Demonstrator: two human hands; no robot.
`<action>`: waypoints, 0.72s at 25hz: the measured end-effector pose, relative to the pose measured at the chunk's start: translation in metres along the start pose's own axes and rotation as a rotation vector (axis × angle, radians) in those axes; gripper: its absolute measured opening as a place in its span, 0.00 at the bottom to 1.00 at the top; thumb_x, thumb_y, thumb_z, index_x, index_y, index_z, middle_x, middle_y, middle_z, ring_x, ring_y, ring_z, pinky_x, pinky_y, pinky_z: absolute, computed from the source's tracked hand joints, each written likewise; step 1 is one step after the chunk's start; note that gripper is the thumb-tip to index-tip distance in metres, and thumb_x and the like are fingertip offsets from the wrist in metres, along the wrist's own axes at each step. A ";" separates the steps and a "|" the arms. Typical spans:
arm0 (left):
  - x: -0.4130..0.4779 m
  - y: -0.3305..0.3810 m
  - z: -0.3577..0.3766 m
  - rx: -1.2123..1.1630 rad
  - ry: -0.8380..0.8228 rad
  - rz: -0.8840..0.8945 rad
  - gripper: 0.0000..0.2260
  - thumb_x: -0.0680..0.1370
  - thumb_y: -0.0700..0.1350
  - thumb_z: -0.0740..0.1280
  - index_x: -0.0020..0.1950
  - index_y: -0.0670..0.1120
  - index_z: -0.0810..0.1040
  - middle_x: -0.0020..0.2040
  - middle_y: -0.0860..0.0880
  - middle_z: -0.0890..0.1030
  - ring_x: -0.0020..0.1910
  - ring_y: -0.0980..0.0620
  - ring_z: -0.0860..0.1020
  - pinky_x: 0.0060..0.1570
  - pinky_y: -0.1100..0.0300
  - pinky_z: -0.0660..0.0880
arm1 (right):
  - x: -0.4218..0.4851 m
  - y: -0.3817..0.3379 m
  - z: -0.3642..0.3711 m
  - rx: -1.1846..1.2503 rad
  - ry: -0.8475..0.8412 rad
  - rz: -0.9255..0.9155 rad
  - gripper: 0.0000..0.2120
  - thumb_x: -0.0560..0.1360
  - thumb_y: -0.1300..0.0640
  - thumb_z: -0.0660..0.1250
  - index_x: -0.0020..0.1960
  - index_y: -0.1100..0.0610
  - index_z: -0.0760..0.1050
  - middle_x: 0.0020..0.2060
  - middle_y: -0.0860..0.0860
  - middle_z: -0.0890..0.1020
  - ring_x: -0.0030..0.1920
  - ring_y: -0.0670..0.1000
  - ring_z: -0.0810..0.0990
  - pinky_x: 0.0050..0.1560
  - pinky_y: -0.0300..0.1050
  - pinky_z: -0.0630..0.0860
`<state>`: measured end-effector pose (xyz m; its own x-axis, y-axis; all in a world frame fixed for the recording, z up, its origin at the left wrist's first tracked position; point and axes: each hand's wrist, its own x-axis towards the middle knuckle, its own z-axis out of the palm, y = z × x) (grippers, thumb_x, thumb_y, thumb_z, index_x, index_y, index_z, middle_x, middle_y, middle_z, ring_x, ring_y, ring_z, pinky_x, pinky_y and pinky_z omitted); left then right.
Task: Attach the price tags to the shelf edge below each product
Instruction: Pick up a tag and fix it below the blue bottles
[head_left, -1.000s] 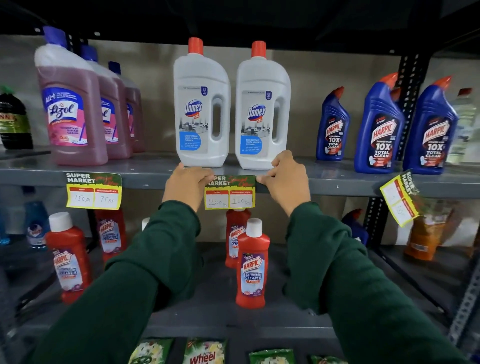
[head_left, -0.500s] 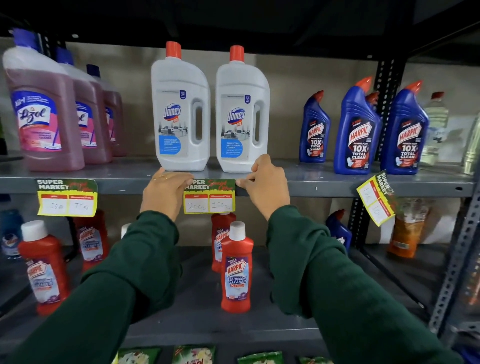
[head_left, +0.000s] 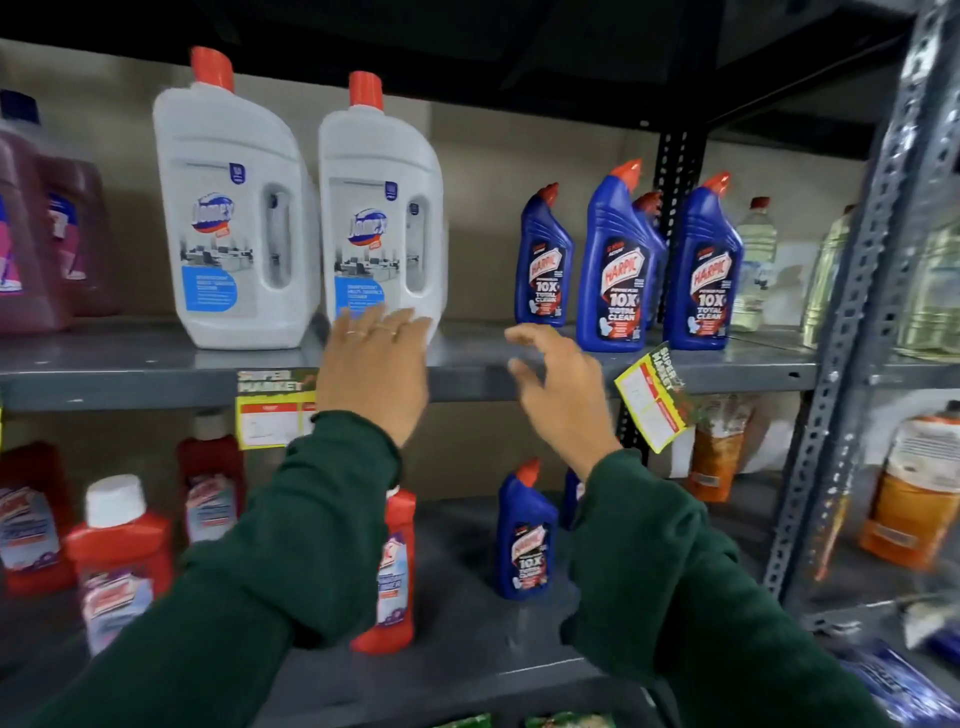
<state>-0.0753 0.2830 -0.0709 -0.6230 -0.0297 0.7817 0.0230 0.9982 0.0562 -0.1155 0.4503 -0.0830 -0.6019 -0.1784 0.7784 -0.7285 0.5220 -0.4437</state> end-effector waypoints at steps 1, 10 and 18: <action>0.005 0.021 0.009 -0.022 -0.023 0.069 0.16 0.78 0.42 0.57 0.66 0.46 0.69 0.70 0.44 0.72 0.70 0.43 0.65 0.71 0.45 0.58 | -0.003 0.016 -0.010 -0.082 0.111 0.044 0.15 0.74 0.67 0.63 0.60 0.60 0.74 0.60 0.56 0.78 0.62 0.56 0.73 0.60 0.34 0.61; 0.011 0.075 0.062 0.089 -0.049 0.170 0.20 0.76 0.54 0.51 0.49 0.46 0.80 0.45 0.47 0.86 0.43 0.45 0.83 0.45 0.56 0.77 | -0.020 0.085 -0.060 -0.252 0.217 0.671 0.33 0.72 0.48 0.68 0.71 0.57 0.59 0.67 0.64 0.64 0.66 0.65 0.64 0.65 0.57 0.64; 0.010 0.073 0.060 0.065 -0.056 0.159 0.20 0.74 0.54 0.53 0.46 0.47 0.82 0.41 0.49 0.87 0.39 0.47 0.84 0.41 0.57 0.78 | -0.015 0.104 -0.062 0.072 0.406 0.677 0.11 0.74 0.54 0.67 0.54 0.57 0.78 0.50 0.56 0.84 0.50 0.56 0.82 0.50 0.52 0.80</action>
<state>-0.1273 0.3589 -0.0963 -0.6584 0.1300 0.7414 0.0750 0.9914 -0.1073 -0.1620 0.5593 -0.1137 -0.7656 0.4840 0.4237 -0.2739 0.3507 -0.8955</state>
